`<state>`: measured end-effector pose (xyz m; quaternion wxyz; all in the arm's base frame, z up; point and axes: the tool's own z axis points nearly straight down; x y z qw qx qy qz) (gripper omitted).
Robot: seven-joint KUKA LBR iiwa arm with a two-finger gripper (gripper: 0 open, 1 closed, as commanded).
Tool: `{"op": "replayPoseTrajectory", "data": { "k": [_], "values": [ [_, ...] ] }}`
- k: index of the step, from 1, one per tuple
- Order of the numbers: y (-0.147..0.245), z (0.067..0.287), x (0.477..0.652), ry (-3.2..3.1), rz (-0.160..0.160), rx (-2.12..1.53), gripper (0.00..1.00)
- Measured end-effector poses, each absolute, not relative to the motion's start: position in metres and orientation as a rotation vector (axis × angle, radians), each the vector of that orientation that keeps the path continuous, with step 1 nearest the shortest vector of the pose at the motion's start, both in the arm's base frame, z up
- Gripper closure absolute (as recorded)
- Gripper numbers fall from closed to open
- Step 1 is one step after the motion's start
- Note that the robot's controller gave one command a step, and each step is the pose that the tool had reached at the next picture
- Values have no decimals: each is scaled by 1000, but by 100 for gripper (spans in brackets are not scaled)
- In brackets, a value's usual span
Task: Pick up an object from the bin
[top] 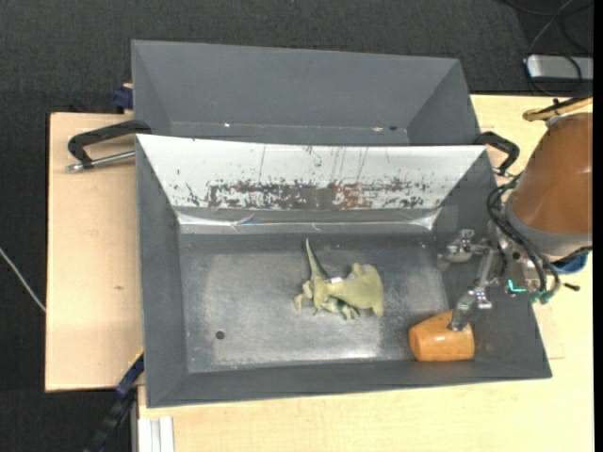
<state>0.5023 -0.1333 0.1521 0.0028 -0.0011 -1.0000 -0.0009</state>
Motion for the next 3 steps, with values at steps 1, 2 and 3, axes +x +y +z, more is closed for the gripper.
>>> {"op": "replayPoseTrajectory", "data": {
  "k": [1,2,3],
  "values": [
    [-102,114,509,-3134,-11,438,0],
    [-92,99,512,-3108,2,481,0],
    [-83,91,522,-3026,-28,888,0]
  ]
}}
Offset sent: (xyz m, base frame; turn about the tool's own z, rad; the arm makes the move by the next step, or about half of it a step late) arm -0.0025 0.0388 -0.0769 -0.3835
